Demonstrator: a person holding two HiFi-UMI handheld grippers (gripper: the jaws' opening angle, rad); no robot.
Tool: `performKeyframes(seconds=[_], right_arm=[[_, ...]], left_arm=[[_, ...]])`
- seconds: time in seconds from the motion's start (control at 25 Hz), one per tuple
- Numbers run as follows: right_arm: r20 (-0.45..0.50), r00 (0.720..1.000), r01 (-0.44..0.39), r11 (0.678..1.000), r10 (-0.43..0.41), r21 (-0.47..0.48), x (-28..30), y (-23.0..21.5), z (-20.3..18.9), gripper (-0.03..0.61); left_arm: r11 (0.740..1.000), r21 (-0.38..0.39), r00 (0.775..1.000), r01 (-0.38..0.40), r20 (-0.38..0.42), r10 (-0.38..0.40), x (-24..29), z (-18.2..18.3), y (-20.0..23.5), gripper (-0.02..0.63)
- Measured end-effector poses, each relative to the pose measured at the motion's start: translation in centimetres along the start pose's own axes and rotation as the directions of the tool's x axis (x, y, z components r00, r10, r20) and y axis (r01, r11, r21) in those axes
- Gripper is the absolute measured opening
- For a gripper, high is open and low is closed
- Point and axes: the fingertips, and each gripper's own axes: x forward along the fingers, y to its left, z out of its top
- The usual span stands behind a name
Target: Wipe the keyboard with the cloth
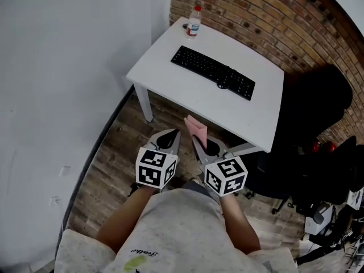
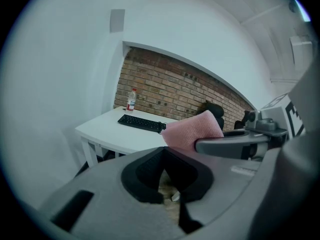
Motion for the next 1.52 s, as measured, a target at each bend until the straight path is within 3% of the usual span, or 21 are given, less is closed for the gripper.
performKeyframes(seconds=[0.36,0.76,1.2,1.52], right_arm=[[0.032,0.999,-0.002,1.0,0.001,0.015,3.1,-4.2,1.5,0.023],[0.02,0.997,-0.069,0.997,0.068,0.043,10.0,-11.9,5.4,0.023],[0.074,0.984,-0.171,0.977,0.162,0.126,16.6,-19.3,11.1,0.023],[0.103,0.976,-0.211,0.952,0.192,0.224,20.1,-22.4,12.5,0.023]], left_arm=[[1.0,0.018,1.0,0.006,-0.023,-0.006,4.7,1.1,1.3,-0.008],[0.998,0.0,0.997,-0.056,-0.05,0.056,13.8,5.5,6.4,-0.008],[0.992,0.022,0.99,-0.128,-0.063,0.129,22.3,11.2,10.3,-0.008],[0.987,0.028,0.981,-0.156,-0.11,0.158,25.5,12.0,12.5,-0.008]])
